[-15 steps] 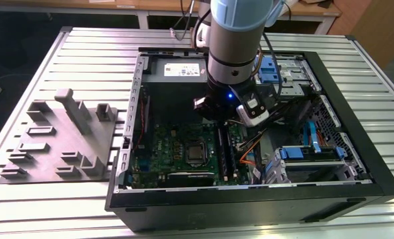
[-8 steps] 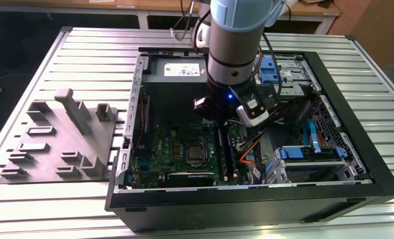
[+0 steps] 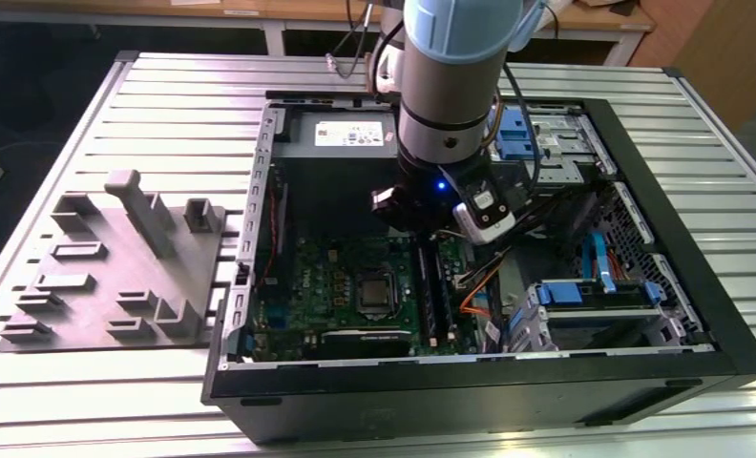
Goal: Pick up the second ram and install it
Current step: 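Press down the second ram until it locks into place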
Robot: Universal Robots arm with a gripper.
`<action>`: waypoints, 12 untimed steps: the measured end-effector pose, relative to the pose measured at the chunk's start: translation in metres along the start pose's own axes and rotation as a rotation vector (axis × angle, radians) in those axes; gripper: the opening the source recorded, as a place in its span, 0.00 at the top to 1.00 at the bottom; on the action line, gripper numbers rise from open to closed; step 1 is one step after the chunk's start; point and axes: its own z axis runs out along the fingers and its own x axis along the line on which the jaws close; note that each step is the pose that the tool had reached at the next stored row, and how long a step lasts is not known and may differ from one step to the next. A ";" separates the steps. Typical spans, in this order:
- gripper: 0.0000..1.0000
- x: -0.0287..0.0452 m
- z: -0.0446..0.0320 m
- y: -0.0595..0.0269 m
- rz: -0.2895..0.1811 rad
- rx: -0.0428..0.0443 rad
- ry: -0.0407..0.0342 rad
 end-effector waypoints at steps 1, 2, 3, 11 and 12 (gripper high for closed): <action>0.90 0.0000 0.0000 0.0000 0.000 0.0000 0.0000; 0.90 0.0000 -0.0004 0.0001 0.000 -0.0002 -0.0001; 0.90 -0.0001 -0.0015 0.0002 0.000 -0.0012 -0.0006; 0.90 -0.0006 -0.0119 0.0007 0.000 -0.0005 0.0002; 0.90 -0.0006 -0.0120 0.0007 0.000 -0.0004 0.0002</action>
